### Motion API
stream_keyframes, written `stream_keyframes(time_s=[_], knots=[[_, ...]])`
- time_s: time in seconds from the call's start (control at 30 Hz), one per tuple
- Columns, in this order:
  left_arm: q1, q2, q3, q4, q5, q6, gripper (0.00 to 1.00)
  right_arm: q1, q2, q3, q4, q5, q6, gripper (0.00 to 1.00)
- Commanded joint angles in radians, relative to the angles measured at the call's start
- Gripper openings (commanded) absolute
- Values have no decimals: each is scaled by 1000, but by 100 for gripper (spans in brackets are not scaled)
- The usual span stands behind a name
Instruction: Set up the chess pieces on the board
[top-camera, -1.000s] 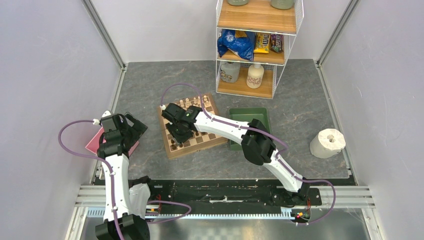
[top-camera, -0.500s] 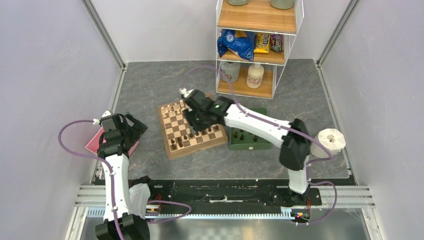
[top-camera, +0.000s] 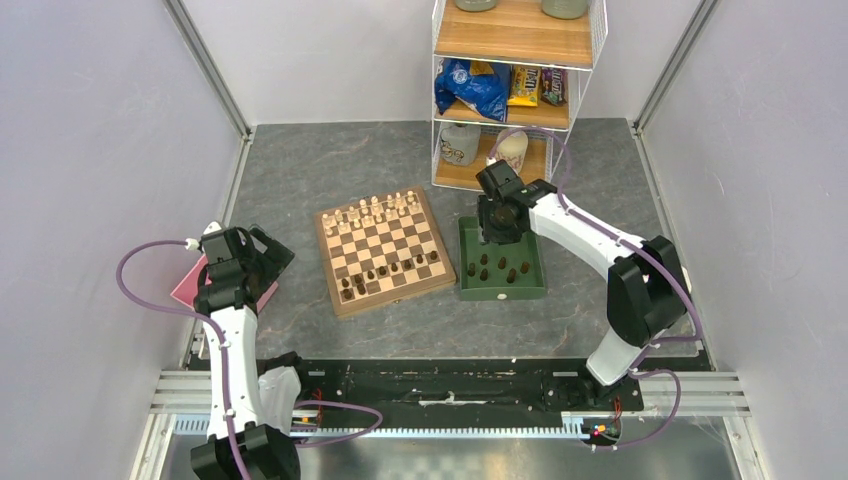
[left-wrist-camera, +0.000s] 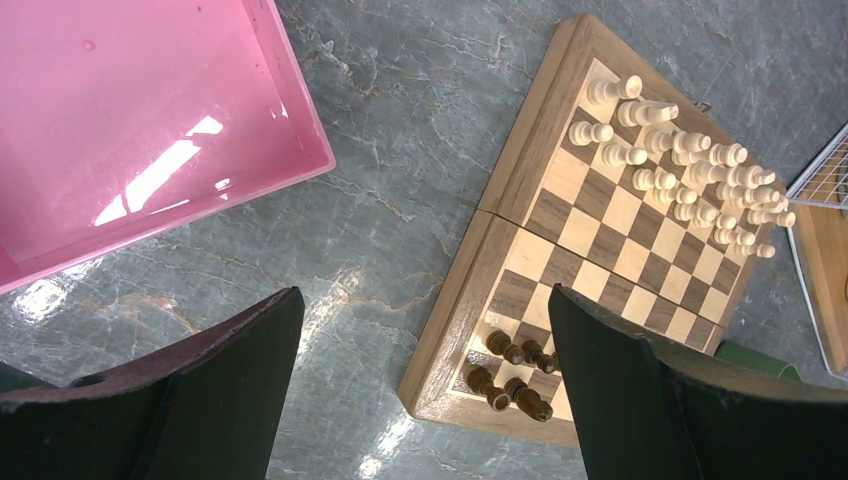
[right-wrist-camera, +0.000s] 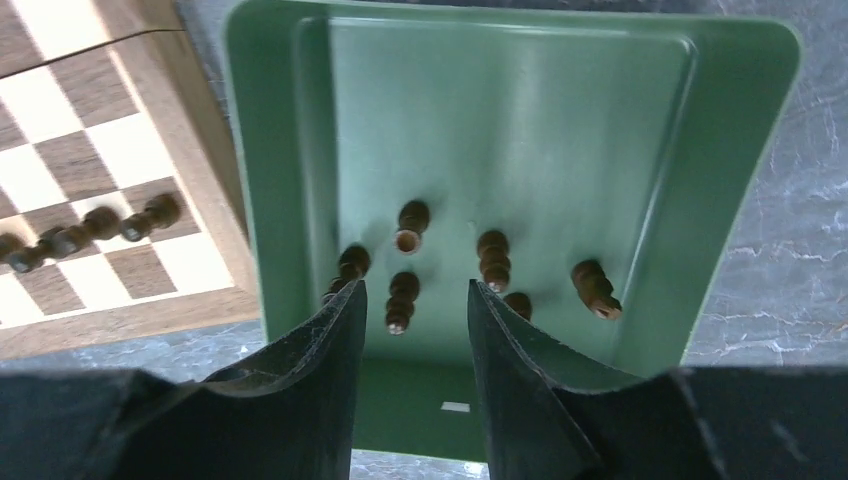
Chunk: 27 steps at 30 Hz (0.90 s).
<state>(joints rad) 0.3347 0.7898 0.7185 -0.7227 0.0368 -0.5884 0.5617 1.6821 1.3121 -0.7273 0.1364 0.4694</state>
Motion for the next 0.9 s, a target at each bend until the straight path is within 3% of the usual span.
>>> stream_keyframes(time_s=[0.0, 0.23, 0.43, 0.67, 0.87], knots=[[7, 5, 12, 36, 23, -1, 99, -41, -35, -28, 28, -13, 25, 49], [8, 8, 12, 36, 23, 0, 99, -95, -35, -61, 22, -16, 24, 46], [12, 11, 12, 36, 28, 1, 99, -84, -62, -65, 57, -156, -14, 44], [13, 15, 13, 35, 28, 1, 99, -77, -84, -62, -9, 28, 4, 47], [13, 30, 15, 35, 31, 5, 99, -80, -164, -119, -42, 68, 30, 48]])
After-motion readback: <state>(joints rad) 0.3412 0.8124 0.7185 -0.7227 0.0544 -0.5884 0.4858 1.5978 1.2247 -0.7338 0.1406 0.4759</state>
